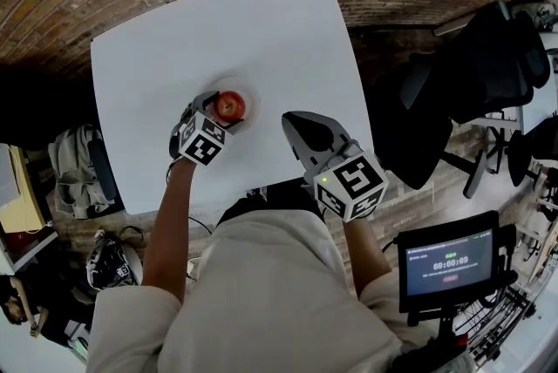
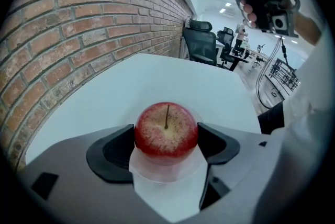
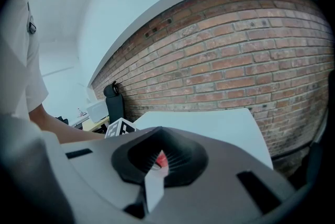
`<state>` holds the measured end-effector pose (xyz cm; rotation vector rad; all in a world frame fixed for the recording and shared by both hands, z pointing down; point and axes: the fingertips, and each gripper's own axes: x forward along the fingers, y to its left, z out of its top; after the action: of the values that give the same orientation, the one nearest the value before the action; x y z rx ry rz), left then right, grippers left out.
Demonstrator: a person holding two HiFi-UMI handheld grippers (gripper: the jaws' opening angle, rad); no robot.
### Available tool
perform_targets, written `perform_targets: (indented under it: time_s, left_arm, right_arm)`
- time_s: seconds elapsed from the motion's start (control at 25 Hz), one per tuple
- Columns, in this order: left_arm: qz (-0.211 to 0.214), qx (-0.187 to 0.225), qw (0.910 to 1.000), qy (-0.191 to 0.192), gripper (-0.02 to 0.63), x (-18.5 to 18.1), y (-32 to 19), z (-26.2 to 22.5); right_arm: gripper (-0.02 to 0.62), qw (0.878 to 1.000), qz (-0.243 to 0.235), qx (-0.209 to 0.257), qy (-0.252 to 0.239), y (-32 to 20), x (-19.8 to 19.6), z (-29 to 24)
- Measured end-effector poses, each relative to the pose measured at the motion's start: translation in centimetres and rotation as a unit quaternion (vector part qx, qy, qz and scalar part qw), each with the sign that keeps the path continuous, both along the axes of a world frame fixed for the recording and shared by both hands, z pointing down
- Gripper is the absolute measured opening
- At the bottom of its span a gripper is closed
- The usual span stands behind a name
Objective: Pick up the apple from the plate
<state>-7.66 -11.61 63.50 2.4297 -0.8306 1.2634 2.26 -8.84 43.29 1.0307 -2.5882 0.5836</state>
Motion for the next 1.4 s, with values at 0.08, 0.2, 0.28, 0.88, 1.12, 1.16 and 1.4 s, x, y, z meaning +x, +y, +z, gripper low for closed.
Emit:
perform_targets:
  time_s: [0.08,0.2,0.28,0.88,1.12,1.16,1.4]
  left_arm:
    - [0.001,0.004,1.0,-0.003,0.379,0.1,0.0,0.0]
    - [-0.001,0.005,1.0,-0.007,0.379,0.1,0.0,0.1]
    - [0.0,0.0,0.9999,-0.011,0.379,0.0,0.0,0.2]
    - [-0.011,0.016,0.9998,-0.008,0.379,0.2,0.0,0.1]
    - [-0.036,0.003,0.9993,0.01,0.379,0.2,-0.1,0.0]
    - [-0.046,0.001,0.9988,0.015,0.379,0.1,-0.1,0.0]
    - [-0.07,0.012,0.9973,0.018,0.379,-0.6,0.1,-0.3]
  right_arm:
    - [0.0,1.0,0.0,0.0,-0.001,0.0,0.0,0.0]
    - [0.0,1.0,-0.001,-0.001,-0.002,0.1,-0.1,0.0]
    - [0.0,1.0,-0.001,0.0,-0.002,0.1,-0.1,0.0]
    - [0.0,1.0,-0.001,0.003,-0.005,1.1,0.6,-0.5]
    - [0.0,1.0,0.004,0.006,-0.006,1.3,1.2,-0.9]
    - [0.0,1.0,0.005,0.007,-0.006,1.4,1.3,-0.9]
    - [0.0,1.0,0.006,0.009,-0.008,2.1,1.7,-0.8]
